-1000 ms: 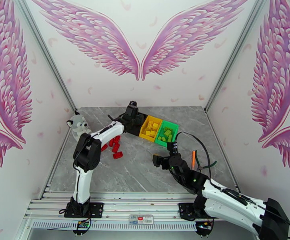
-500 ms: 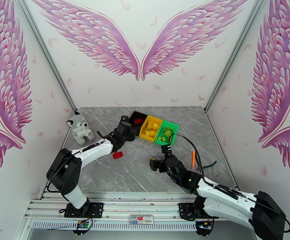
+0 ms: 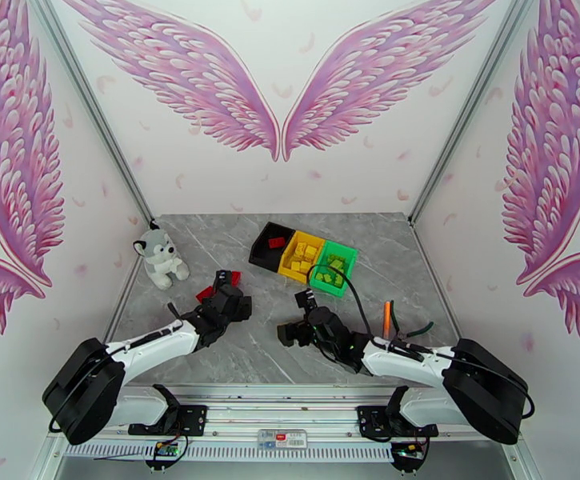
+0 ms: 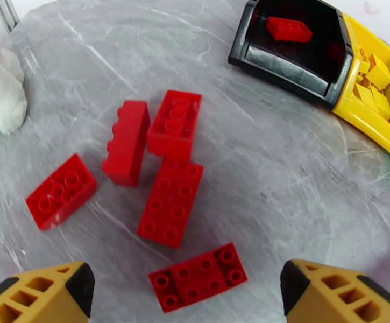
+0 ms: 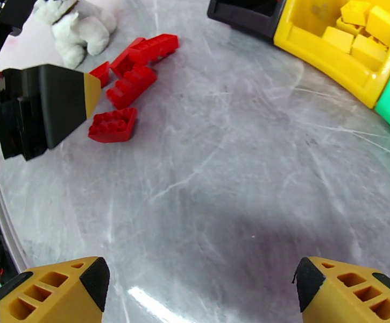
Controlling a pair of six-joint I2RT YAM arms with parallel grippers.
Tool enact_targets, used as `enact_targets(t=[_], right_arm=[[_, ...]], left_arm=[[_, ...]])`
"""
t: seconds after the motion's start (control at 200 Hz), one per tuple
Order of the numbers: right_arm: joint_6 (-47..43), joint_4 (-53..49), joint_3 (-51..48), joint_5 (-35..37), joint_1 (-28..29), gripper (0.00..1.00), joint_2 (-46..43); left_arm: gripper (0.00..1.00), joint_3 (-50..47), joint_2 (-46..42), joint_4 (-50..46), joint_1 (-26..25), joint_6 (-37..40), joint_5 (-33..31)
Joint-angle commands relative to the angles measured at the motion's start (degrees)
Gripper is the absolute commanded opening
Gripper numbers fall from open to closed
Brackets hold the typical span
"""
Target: Sort the legos into containers by color
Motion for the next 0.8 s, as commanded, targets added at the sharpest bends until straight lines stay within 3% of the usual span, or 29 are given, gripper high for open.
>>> enact_targets(t=[0.0, 0.405, 0.795], right_arm=[[0.4, 2.8, 2.0, -1.3, 0.6, 0.99, 0.8], [0.5, 2.5, 0.3, 0.3, 0.8, 1.0, -1.5], [0.5, 2.0, -0.9, 2.1, 0.8, 1.0, -3.3]], left_arm=[[0.99, -2.0, 0.2, 0.8, -1.6, -3.3, -0.9], [0.97, 2.4, 17.2, 5.2, -2.7, -4.7, -1.2], [0.84, 6.7, 21.4, 5.9, -2.4, -3.9, -0.2]])
